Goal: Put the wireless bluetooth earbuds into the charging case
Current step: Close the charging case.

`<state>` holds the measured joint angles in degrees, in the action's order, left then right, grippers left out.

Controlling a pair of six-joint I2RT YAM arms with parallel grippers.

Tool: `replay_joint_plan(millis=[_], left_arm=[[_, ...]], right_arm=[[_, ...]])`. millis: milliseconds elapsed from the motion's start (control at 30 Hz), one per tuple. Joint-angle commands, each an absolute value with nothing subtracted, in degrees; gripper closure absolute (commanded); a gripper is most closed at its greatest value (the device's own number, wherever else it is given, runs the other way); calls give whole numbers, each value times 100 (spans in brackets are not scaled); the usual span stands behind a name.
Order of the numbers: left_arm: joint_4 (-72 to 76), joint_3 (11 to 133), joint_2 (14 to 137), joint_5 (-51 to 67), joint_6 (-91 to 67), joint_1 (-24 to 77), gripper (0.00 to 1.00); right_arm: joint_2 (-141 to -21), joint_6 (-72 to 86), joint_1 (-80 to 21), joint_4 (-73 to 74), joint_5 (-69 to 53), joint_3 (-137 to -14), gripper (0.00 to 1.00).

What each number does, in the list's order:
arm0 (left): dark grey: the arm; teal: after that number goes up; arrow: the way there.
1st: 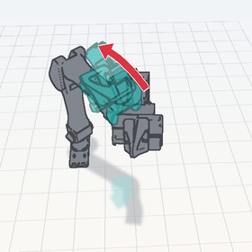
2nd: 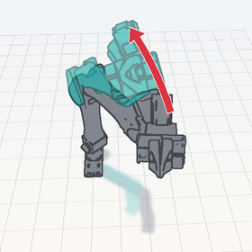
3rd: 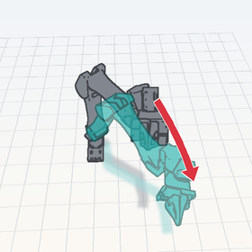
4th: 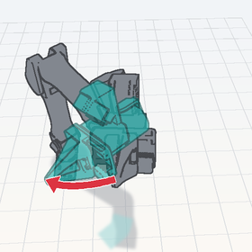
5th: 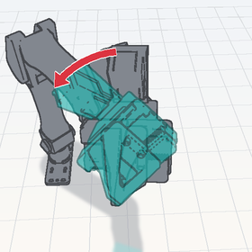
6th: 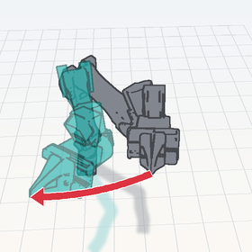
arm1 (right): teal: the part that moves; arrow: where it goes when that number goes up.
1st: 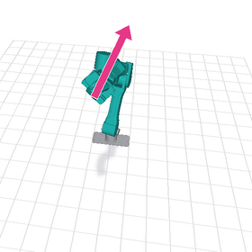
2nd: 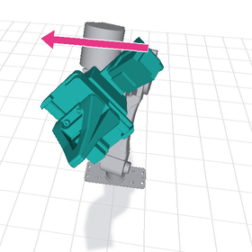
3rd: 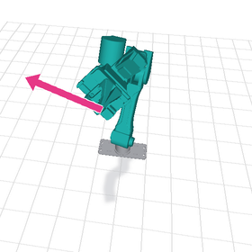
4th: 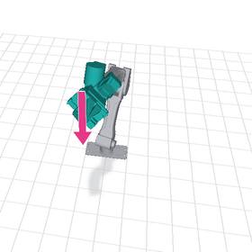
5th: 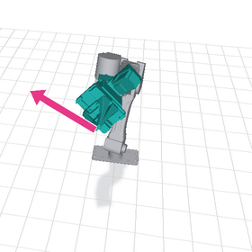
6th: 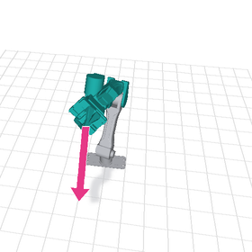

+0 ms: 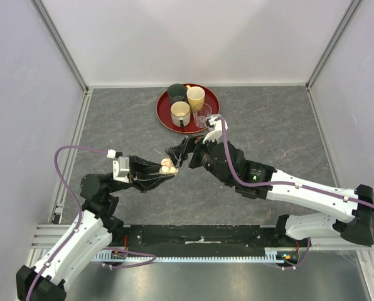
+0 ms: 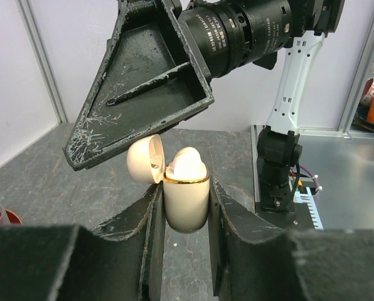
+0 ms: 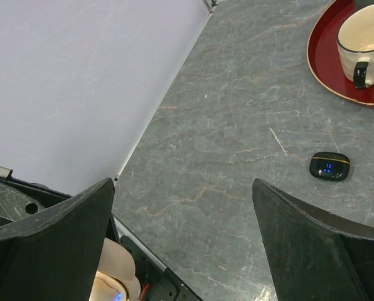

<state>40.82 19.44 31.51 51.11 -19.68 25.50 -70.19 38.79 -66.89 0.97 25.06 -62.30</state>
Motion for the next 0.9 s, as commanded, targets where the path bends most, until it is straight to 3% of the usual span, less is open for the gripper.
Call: replay_joint_plan(millis=[0, 533, 700, 867], left_arm=[[4368, 2083, 3147, 4957, -2013, 2549, 98], [4096, 1995, 3085, 4114, -2030, 2549, 98], [3657, 2153, 3172, 3719, -2372, 2549, 98], [1909, 2759, 3943, 3419, -3004, 2549, 98]], right_arm=[[-6926, 3999, -6724, 237, 2154, -6223, 2], [-6548, 4149, -6724, 448, 2127, -5792, 2], [-6303, 4578, -6724, 729, 3408, -5643, 2], [-5688, 5150, -6680, 1352, 4867, -5388, 2]])
